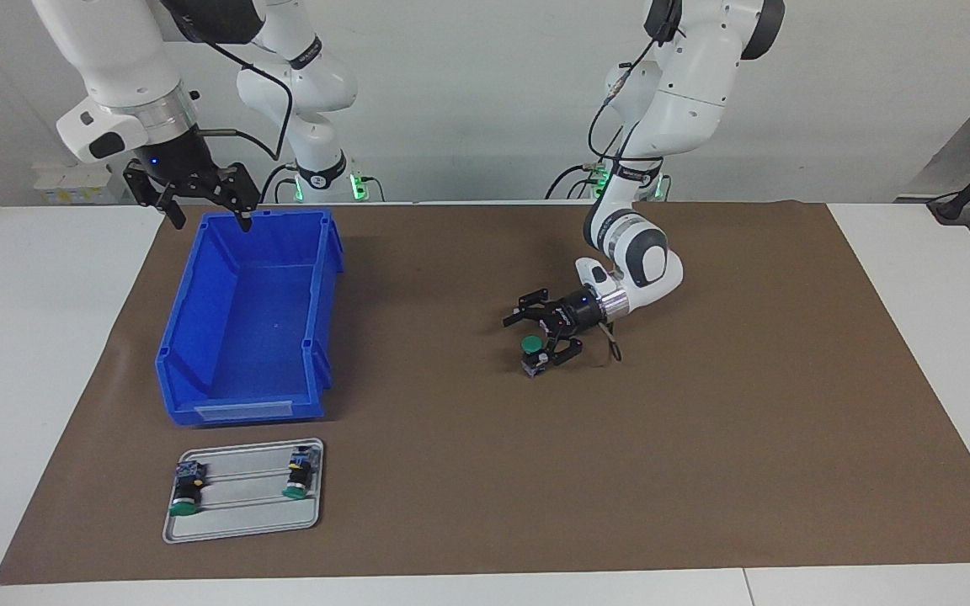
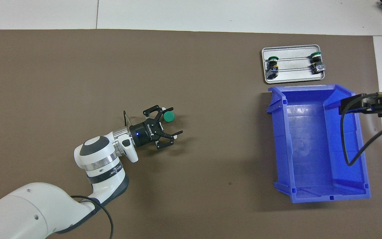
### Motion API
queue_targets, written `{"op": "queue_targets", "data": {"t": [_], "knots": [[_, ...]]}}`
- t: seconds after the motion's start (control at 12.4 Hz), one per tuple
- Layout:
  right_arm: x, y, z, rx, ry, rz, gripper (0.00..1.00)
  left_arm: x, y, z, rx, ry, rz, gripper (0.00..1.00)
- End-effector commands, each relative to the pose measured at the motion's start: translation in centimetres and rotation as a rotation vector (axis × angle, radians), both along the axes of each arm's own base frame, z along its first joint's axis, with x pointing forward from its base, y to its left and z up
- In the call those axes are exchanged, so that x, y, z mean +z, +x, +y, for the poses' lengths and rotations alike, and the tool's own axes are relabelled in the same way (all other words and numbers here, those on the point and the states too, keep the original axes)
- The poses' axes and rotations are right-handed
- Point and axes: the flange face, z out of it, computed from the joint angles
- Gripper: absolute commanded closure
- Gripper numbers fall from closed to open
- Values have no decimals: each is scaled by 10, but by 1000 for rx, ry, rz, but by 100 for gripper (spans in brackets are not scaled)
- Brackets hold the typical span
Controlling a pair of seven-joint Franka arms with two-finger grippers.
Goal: Place and press button with both arms
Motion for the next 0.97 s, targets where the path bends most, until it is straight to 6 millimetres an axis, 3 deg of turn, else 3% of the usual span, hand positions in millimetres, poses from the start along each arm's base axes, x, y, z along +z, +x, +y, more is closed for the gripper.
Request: {"op": "queue_targets", "data": {"t": [0.0,0.89], "knots": [[1,-8,1,-13,18,2,0,-4,-10,7,3,109,-105,5],[2,-8,1,-13,18,0,0,-4,3,19,46,158,-95,5]]}}
